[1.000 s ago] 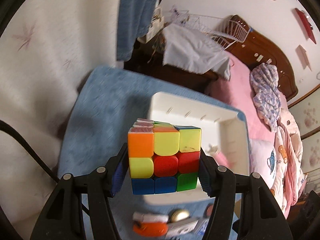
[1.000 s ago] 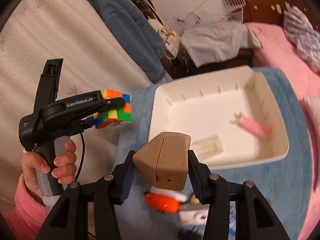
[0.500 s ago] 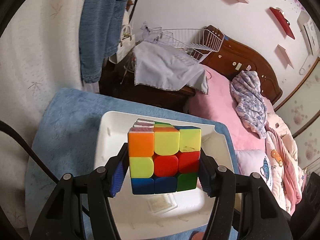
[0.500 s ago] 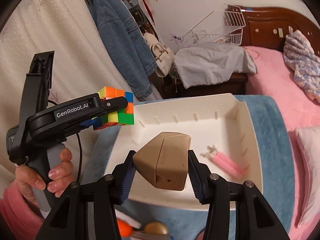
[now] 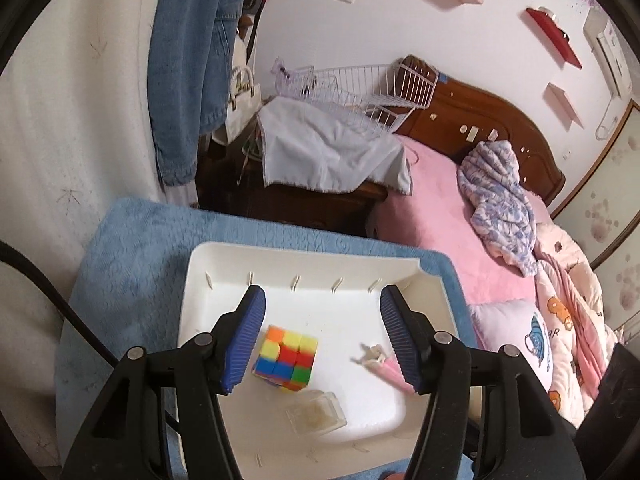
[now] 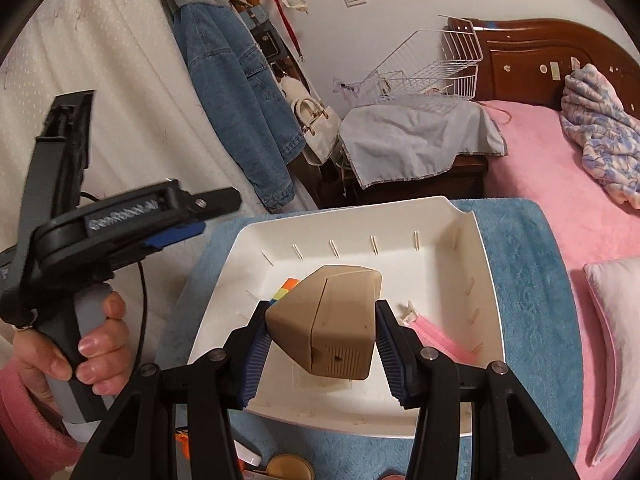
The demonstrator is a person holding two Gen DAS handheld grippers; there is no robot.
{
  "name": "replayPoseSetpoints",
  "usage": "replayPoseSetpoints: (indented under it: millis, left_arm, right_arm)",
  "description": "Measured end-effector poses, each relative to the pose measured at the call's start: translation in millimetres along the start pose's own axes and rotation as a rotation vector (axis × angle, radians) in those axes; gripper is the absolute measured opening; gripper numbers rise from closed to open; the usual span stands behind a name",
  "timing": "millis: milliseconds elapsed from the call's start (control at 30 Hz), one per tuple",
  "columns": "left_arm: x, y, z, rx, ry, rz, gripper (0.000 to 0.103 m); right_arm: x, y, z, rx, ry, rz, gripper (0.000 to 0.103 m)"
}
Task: Organize rigid objects
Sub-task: 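Open the left tool to drop the Rubik's cube into the tray, then withdraw the left tool and move it toward the black charger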
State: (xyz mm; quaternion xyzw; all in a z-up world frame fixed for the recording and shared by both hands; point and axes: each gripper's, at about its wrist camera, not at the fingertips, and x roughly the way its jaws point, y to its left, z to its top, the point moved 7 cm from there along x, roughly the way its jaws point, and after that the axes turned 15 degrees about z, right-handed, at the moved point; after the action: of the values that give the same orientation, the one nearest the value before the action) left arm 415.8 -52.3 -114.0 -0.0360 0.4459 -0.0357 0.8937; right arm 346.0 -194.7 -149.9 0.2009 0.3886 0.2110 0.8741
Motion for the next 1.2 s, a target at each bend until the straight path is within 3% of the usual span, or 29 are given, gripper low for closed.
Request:
replayPoseSetpoints:
  millis: [100,300,600,767,1200]
  left_arm:
    - [-12,4,3,-0.004,-0.025,0.002,0.069]
    - [-44,16,2,0.001,-0.073,0.017,0.078]
    - [-98,37,-12,0.032,-0.142,0.023,0.079]
    - [-125,51,-33,0.038,-0.157,0.02,0.082]
    - [-182,80,-104,0.069,-0.113,-0.011,0.082]
  right_arm:
    - [-8,2,3,0.009,-0.035,0.008,0.061]
    - [-31,14,4,0.005,-0.086,-0.007,0.067]
    - [-85,52,-7,-0.054,-0.244,-0.062,0.076]
    - [-116,78,-27,-0.094,-0.318,-0.106,0.081]
    - [-166,123,-99,-0.076,-0.384,-0.158,0.083]
